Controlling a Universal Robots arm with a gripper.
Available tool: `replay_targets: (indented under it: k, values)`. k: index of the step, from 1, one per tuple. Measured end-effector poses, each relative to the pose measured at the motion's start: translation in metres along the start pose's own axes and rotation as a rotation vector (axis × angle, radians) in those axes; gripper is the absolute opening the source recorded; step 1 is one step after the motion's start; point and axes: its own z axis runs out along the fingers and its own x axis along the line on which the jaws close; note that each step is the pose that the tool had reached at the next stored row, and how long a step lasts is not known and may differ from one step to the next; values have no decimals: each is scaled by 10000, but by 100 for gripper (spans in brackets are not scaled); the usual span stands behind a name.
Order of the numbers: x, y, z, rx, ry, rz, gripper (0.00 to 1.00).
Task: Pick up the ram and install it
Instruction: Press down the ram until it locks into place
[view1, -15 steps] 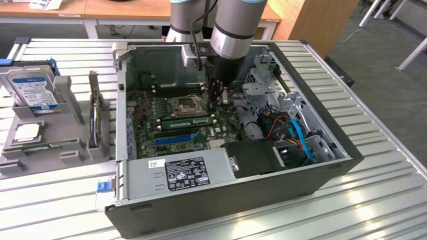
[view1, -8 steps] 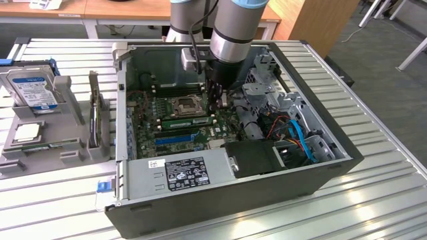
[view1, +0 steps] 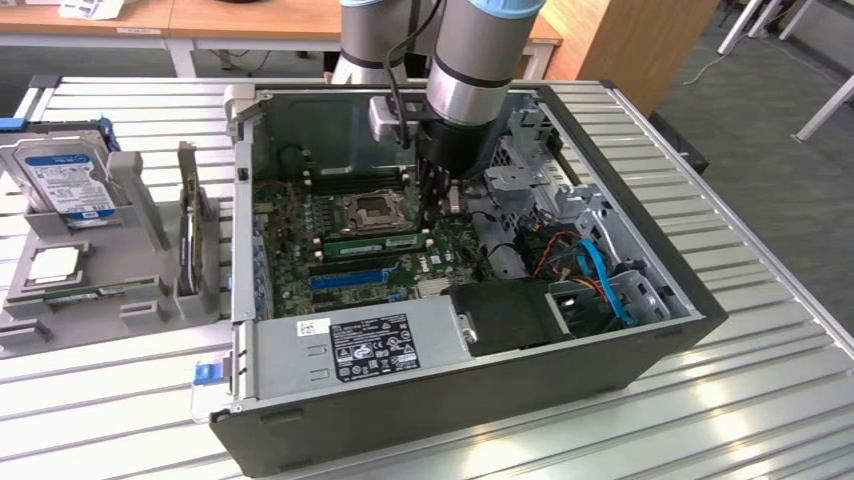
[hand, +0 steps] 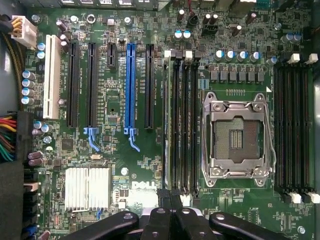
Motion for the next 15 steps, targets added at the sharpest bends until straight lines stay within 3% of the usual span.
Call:
replay_targets:
  k: [9, 15]
  values:
    - [-34, 0, 5, -1, 2, -1, 10]
    - [-32, -3, 72, 0, 0, 0, 10]
